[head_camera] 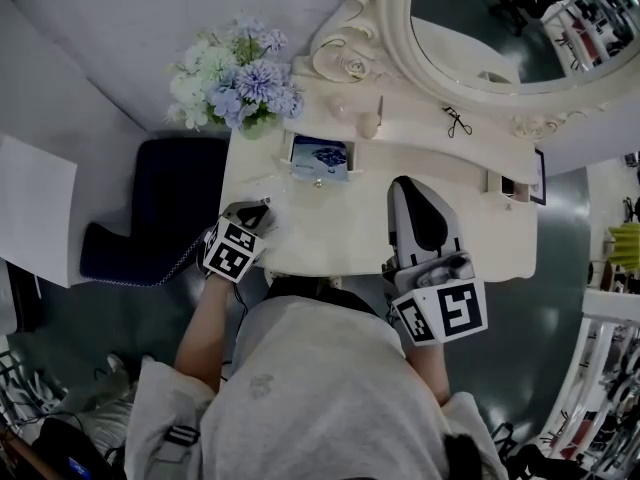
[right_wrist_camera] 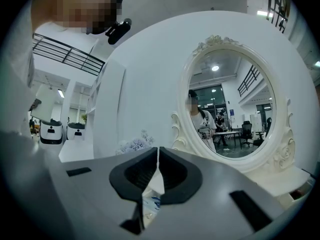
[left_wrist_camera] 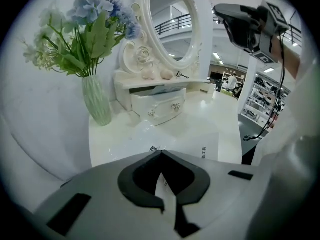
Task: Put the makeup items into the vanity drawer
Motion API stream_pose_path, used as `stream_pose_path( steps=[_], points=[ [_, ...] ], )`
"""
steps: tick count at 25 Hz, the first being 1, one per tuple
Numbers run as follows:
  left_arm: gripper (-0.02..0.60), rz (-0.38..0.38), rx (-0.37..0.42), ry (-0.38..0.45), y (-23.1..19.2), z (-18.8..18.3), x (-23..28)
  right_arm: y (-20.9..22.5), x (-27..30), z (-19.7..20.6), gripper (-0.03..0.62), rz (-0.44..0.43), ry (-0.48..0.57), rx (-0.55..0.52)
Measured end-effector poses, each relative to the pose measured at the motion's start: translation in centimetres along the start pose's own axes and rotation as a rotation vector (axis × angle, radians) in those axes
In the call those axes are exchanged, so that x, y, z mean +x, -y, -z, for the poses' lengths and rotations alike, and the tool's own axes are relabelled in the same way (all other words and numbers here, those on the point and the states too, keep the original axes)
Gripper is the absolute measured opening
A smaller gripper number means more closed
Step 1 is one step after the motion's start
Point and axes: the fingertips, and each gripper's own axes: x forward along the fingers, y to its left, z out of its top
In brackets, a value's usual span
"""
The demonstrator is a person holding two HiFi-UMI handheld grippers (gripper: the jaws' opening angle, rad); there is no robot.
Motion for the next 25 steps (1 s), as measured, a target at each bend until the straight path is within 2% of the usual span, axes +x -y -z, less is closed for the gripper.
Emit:
stream_pose_path(
  steps=[5, 10, 15, 25],
  points=[
    [0.014, -0.033, -0.012, 0.076, 0.0, -1.8, -2.3, 0.1, -0.5, -0.1, 0.026, -0.008, 0.006, 0.006],
    [0.012, -0.037, 0.014, 0.142, 0.7, -4.2, -3.8, 0.1, -0.9, 0.0, 0.026, -0.016, 0.012, 0.012],
    [0.012, -0.014, 0.038, 0.185, 1.7, -6.3, -4.8, 0.3, -1.4, -0.4, 0.026, -0.014, 0.024, 0.016],
    [0.014, 0.057, 0.151, 0.231, 3.1, -12.3, -4.3, 1.2, -2.6, -0.6, 0.026, 0.005, 0.037, 0.016]
  ],
)
